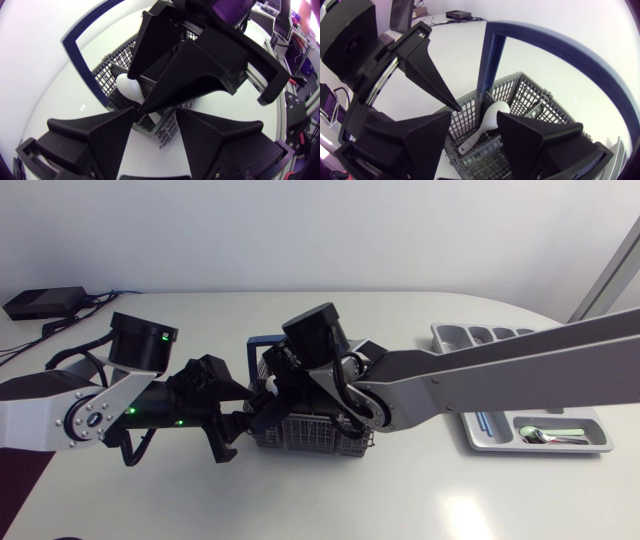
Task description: Unload the cutlery basket into the drawer organizer.
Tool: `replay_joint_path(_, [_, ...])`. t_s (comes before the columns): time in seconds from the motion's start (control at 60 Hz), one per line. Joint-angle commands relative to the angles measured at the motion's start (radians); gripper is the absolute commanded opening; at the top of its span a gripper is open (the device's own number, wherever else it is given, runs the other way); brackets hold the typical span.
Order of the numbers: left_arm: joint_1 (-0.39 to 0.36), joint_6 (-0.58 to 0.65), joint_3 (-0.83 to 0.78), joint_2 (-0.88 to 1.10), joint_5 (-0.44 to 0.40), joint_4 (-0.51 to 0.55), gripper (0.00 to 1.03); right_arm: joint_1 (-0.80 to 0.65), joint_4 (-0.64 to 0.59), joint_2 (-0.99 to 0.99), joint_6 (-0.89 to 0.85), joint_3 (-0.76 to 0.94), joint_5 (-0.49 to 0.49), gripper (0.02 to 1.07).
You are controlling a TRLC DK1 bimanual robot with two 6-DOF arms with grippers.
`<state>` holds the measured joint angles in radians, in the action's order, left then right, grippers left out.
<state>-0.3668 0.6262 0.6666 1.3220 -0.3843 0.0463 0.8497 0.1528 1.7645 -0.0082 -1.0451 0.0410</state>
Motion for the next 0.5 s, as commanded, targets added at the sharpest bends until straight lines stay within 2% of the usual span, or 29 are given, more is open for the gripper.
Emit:
replay_joint_path(0.0, [0.003, 0.012, -0.033, 0.003, 0.005, 0.004, 0.6, 0.008, -0.012, 0.03, -0.016, 0.005, -0.004, 0.61])
replay_joint_path(0.1, [0.003, 0.012, -0.035, -0.009, 0.005, 0.006, 0.6, 0.006, -0.004, 0.027, -0.016, 0.008, -0.009, 0.61])
replay_joint_path(0.35, [0.025, 0.013, -0.038, -0.086, 0.005, 0.052, 0.6, 0.008, 0.014, 0.001, -0.021, 0.01, -0.112, 0.61])
replay_joint_path(0.483, [0.052, 0.023, -0.056, -0.144, 0.005, 0.081, 0.6, 0.008, 0.01, -0.005, -0.019, 0.002, -0.119, 0.61])
